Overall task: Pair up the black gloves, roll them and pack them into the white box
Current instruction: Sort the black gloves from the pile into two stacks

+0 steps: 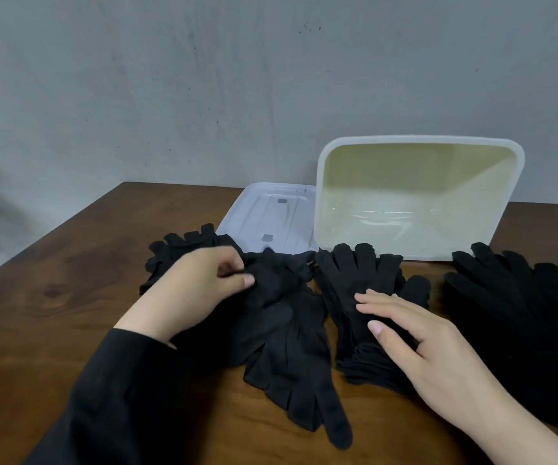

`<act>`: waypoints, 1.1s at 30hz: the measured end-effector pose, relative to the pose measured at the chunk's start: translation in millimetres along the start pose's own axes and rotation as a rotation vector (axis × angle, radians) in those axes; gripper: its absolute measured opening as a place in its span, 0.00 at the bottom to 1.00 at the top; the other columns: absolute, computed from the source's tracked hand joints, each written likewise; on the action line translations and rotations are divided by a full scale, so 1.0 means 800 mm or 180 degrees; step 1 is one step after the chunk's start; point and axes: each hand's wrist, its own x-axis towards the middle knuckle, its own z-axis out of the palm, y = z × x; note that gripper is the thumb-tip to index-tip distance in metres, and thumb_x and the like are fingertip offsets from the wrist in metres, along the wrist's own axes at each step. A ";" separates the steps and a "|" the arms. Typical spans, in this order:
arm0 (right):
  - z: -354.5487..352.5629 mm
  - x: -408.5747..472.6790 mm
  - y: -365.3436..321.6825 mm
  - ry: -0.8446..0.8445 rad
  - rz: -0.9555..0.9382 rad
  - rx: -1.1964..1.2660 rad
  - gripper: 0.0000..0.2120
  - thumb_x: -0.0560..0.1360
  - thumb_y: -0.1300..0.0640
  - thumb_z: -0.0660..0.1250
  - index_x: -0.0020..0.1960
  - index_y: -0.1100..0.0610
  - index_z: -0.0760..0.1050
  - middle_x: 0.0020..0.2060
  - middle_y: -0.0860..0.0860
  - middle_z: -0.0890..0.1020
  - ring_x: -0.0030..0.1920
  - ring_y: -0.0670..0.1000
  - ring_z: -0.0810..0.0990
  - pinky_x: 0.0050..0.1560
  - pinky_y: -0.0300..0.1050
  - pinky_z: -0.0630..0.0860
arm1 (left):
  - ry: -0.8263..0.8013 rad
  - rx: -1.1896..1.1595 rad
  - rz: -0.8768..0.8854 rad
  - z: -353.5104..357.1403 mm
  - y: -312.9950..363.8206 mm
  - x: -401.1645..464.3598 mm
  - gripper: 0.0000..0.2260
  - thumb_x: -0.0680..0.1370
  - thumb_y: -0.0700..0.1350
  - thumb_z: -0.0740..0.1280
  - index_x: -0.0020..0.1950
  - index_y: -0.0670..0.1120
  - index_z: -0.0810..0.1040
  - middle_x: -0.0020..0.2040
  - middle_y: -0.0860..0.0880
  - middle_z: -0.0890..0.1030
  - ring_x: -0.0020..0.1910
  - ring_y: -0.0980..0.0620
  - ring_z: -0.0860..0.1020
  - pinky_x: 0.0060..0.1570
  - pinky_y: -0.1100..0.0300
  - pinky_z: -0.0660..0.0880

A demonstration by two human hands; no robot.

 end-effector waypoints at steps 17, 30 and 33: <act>-0.017 -0.018 -0.073 0.0431 0.0077 0.0832 0.34 0.69 0.34 0.70 0.69 0.23 0.58 0.63 0.26 0.74 0.67 0.29 0.67 0.66 0.35 0.67 | -0.0575 -0.4790 -0.0089 0.050 0.108 -0.002 0.18 0.86 0.49 0.55 0.63 0.41 0.79 0.60 0.40 0.82 0.56 0.42 0.82 0.45 0.49 0.81; -0.064 -0.009 -0.085 -0.0042 -0.0091 -0.0464 0.27 0.79 0.58 0.65 0.66 0.28 0.66 0.52 0.26 0.72 0.52 0.31 0.72 0.51 0.23 0.66 | -0.1761 -0.5182 -0.0155 0.072 0.104 0.004 0.34 0.80 0.67 0.50 0.74 0.43 0.69 0.70 0.39 0.75 0.69 0.39 0.74 0.64 0.43 0.74; -0.072 0.000 -0.068 0.0216 -0.0144 -0.0451 0.23 0.79 0.58 0.65 0.65 0.33 0.73 0.55 0.28 0.76 0.59 0.32 0.73 0.57 0.26 0.68 | -0.1480 -0.4994 0.0041 0.079 0.113 0.011 0.18 0.85 0.45 0.59 0.73 0.38 0.68 0.67 0.37 0.77 0.66 0.37 0.76 0.63 0.42 0.75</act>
